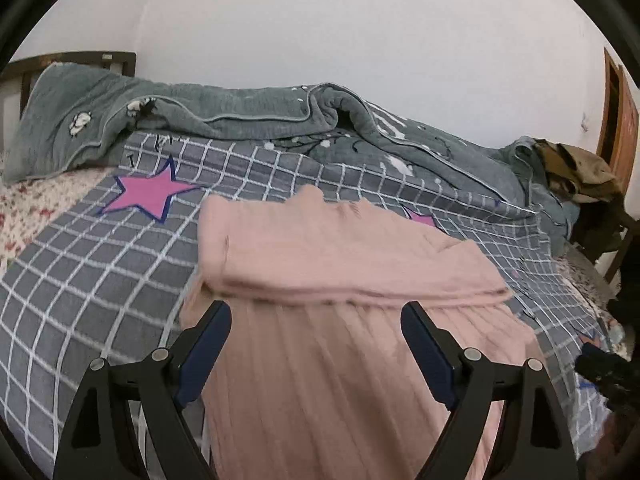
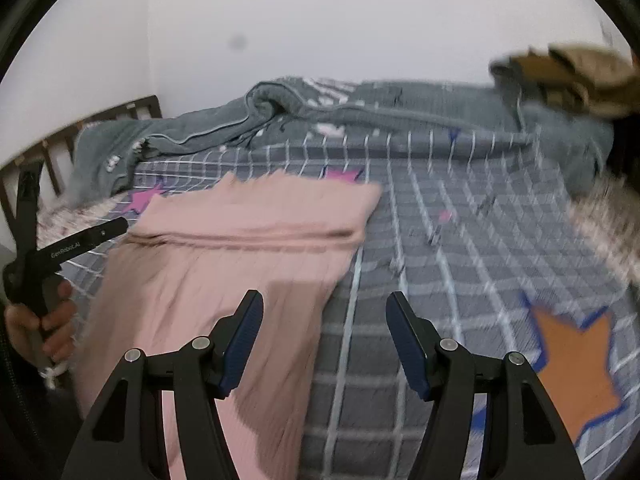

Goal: Fold small clothes
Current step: 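Move both tools back from the sweater toward its hem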

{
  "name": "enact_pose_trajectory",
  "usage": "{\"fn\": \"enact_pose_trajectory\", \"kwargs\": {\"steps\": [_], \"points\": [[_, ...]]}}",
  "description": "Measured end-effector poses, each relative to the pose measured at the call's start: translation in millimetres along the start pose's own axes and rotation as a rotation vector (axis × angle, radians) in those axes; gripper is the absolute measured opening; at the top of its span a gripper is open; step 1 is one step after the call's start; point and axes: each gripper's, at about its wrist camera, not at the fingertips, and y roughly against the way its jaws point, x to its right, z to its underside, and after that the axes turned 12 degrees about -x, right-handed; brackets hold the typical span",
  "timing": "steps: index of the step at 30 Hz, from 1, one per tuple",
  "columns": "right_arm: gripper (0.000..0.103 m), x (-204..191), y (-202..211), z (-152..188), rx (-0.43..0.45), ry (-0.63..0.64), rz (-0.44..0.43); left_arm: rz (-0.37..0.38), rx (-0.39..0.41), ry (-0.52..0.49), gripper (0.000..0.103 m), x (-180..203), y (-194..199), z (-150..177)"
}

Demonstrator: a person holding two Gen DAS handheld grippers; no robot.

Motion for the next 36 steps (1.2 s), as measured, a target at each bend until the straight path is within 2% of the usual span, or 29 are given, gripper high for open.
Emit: {"fn": "enact_pose_trajectory", "kwargs": {"steps": [4,13,18,21,23,26,30,34,35,36], "points": [[0.063,-0.5,3.9,15.9,-0.016,-0.03,0.044,0.0,-0.014,-0.012,0.086,-1.7,11.6,18.6],[0.063,6.4,20.4,62.5,-0.007,-0.123,0.081,-0.002,-0.075,0.029,0.086,-15.0,32.1,69.7],[0.063,16.9,26.9,73.3,-0.002,-0.185,0.075,-0.019,-0.124,0.047,0.086,-22.2,31.5,87.0],[0.063,27.2,22.3,75.7,-0.041,-0.232,0.038,-0.028,-0.159,0.051,0.086,-24.6,28.2,96.5],[0.059,29.5,19.6,79.1,-0.063,-0.244,0.013,-0.02,-0.165,0.052,0.086,-26.5,30.6,103.3],[0.057,23.7,19.6,86.7,-0.068,-0.221,-0.002,0.005,-0.186,0.051,0.086,-29.3,33.7,113.4],[0.055,7.4,18.2,91.7,-0.078,-0.157,-0.04,-0.006,-0.21,0.053,0.085,-33.4,36.2,128.5],[0.055,-16.9,8.0,95.6,-0.118,-0.076,-0.054,-0.01,-0.193,0.034,0.084,-32.6,43.4,138.2],[0.055,-24.0,5.5,95.9,-0.124,-0.053,-0.046,-0.014,-0.185,0.023,0.083,-30.9,44.2,140.0],[0.055,-30.2,2.9,96.2,-0.129,-0.033,-0.038,-0.016,-0.186,0.013,0.078,-29.2,44.0,140.3]]}}
